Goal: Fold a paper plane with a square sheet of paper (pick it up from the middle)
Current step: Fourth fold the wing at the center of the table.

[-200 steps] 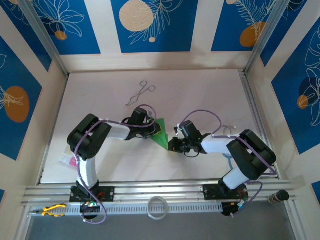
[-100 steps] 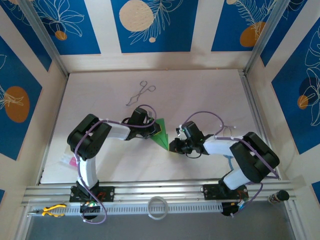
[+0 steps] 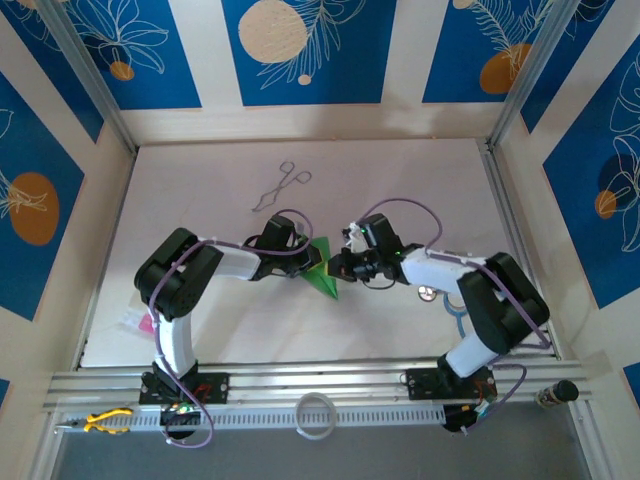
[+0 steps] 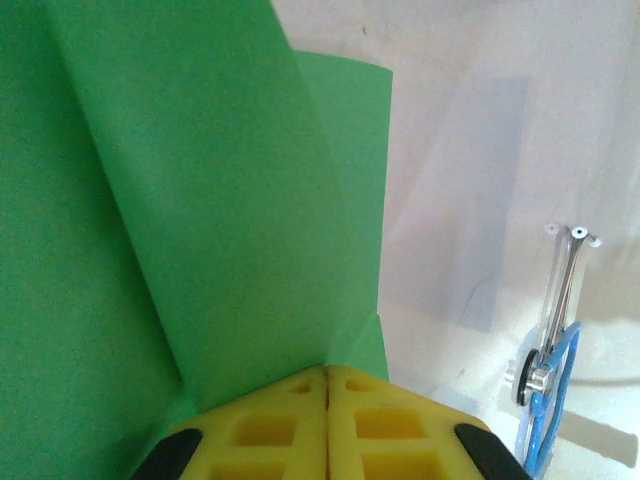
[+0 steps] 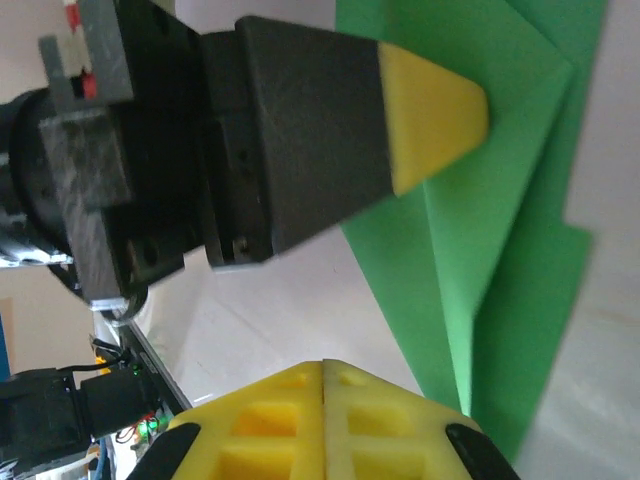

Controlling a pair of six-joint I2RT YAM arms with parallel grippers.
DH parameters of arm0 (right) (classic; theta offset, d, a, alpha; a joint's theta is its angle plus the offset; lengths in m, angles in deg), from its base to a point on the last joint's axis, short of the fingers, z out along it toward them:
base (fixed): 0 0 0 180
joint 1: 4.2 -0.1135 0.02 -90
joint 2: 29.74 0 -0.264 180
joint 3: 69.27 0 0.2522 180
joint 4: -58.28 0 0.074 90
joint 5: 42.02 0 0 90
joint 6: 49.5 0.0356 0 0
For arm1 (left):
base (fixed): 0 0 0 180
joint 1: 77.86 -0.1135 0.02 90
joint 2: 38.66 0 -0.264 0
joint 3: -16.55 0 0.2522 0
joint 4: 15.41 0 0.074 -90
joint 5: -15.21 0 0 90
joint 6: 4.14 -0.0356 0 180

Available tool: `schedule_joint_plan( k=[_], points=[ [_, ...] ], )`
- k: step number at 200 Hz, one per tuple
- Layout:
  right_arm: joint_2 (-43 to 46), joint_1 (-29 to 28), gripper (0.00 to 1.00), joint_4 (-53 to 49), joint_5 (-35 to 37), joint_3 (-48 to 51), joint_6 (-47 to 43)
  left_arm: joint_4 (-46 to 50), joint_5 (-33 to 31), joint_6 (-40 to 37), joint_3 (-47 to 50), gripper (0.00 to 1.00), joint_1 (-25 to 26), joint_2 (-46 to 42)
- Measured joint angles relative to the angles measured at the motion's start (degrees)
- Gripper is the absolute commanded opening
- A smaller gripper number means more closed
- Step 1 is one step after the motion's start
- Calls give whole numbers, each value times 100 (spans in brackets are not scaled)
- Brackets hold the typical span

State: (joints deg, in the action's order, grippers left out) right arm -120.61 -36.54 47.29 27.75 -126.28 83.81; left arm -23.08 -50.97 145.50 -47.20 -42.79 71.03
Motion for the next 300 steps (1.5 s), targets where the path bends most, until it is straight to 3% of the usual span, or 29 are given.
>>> schedule_joint_plan(
  k=[73,146,300],
  points=[
    [-918,-273,4,-581,186,-664,-129,-2,0,0,0,9,0,2],
    [-1029,-295,4,-629,461,-444,-131,-2,2,0,0,9,0,4],
    [46,-289,5,160,457,1038,-131,-111,22,151,74,9,44,4]
  ],
)
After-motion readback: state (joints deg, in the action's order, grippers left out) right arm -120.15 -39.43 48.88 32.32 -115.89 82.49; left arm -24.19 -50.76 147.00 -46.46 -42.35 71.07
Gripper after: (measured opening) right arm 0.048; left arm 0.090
